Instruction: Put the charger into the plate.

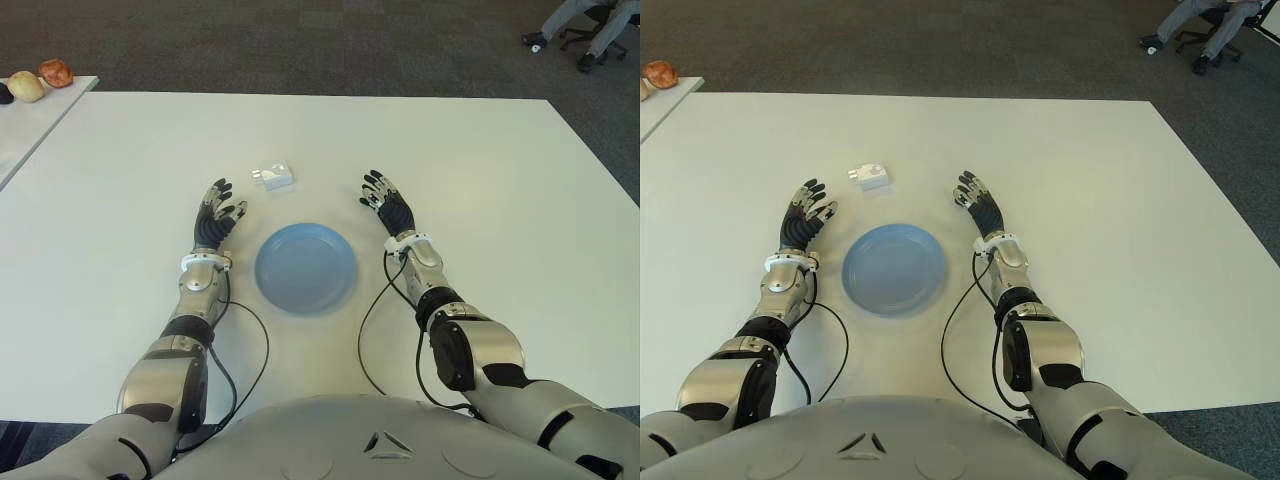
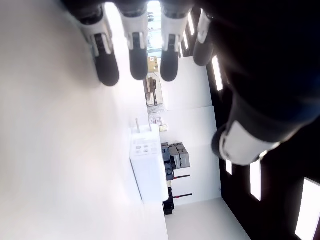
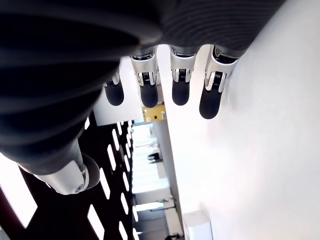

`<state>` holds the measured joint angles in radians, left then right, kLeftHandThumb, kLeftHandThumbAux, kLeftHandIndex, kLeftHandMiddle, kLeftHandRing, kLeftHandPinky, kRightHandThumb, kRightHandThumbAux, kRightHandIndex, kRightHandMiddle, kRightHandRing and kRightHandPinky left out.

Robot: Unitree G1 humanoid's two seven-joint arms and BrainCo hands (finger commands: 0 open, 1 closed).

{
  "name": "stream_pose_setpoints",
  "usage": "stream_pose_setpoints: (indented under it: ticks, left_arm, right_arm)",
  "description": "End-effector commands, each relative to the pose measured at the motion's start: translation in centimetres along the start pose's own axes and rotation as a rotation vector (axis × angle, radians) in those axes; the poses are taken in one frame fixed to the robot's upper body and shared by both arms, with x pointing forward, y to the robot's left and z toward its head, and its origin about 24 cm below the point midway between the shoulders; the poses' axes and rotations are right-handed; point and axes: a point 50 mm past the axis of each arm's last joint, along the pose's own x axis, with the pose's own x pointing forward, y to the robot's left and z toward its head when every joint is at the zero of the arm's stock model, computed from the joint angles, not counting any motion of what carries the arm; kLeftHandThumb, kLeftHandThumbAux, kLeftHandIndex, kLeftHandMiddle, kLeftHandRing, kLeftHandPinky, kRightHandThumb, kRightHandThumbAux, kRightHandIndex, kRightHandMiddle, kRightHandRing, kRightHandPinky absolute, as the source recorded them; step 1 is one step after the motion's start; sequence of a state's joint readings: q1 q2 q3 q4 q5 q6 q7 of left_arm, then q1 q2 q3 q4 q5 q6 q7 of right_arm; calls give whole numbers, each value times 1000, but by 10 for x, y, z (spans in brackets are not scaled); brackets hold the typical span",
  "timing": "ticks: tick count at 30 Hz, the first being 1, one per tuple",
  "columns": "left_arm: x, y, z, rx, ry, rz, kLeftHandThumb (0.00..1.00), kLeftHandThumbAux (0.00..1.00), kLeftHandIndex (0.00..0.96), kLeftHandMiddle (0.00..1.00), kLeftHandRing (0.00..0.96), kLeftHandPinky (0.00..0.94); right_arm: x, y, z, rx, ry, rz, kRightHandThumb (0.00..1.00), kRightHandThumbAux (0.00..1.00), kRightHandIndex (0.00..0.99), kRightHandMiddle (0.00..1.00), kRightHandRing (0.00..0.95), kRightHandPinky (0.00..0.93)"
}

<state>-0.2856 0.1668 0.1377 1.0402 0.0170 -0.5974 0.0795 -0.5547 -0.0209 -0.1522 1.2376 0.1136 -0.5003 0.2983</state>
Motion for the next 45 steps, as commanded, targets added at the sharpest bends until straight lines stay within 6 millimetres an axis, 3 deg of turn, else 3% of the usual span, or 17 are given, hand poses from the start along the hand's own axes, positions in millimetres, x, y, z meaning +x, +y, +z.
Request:
stream_pose_setpoints:
  ticks: [1, 12, 26, 39, 45]
  left_arm:
    - [-23, 8, -28, 31, 129, 47, 135, 734, 123, 142, 124, 132]
    - [-5, 25, 5, 96, 17, 148, 94, 773, 118, 128, 112, 125]
    - [26, 60, 78, 162, -192, 224, 124, 775, 119, 132, 115, 110]
    - [40, 56, 112, 378, -289, 164, 149, 780, 112, 130, 106, 105]
    - [56, 50, 119, 602, -273, 61, 96, 748, 73, 92, 76, 78]
  right_arm:
    - [-26, 0, -50, 62, 251, -42, 10, 617, 68, 104, 66, 65]
    - [-25, 1, -50, 61, 256, -45, 0, 619, 63, 102, 65, 61]
    - [-24, 4, -51, 62, 254, -43, 2, 606, 62, 108, 68, 55]
    - [-24, 5, -50, 63, 255, -36, 8, 599, 66, 108, 69, 63]
    - [-24, 5, -51, 66, 254, -40, 1, 601, 73, 111, 73, 69]
